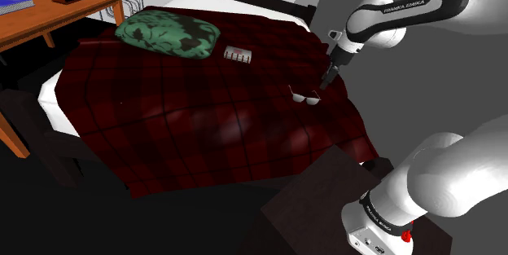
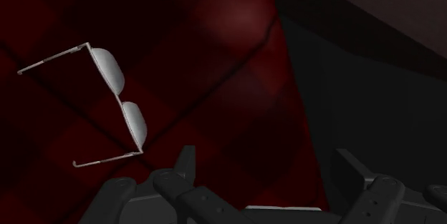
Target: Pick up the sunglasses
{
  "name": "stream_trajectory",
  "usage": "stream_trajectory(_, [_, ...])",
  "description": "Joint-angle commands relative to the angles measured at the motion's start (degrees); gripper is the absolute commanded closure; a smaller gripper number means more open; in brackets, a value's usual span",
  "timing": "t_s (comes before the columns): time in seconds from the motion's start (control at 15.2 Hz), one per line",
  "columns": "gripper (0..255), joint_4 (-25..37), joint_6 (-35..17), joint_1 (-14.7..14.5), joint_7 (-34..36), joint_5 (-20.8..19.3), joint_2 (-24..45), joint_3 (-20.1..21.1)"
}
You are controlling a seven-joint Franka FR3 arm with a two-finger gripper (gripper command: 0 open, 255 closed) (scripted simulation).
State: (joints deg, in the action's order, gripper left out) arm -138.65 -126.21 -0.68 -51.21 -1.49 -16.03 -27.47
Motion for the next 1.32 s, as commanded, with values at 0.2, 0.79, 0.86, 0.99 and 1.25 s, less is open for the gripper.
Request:
stream_trajectory(0.2, [0, 4.95, -5.33, -1.05, -11.74, 5.96, 12.49, -4.61])
stream_trajectory(0.79, [0, 19.27, -8.44, 4.79, -32.08, 20.66, 35.67, -3.53])
stream_trajectory(0.86, [0, 21.25, -8.44, 5.97, -33.71, 21.74, 38.07, -2.83])
stream_trajectory(0.99, [0, 25.44, -8.31, 8.27, -36.58, 23.54, 42.79, -1.46])
stream_trajectory(1.25, [0, 25.53, -9.87, 9.02, -37.49, 24.77, 44.61, -0.51])
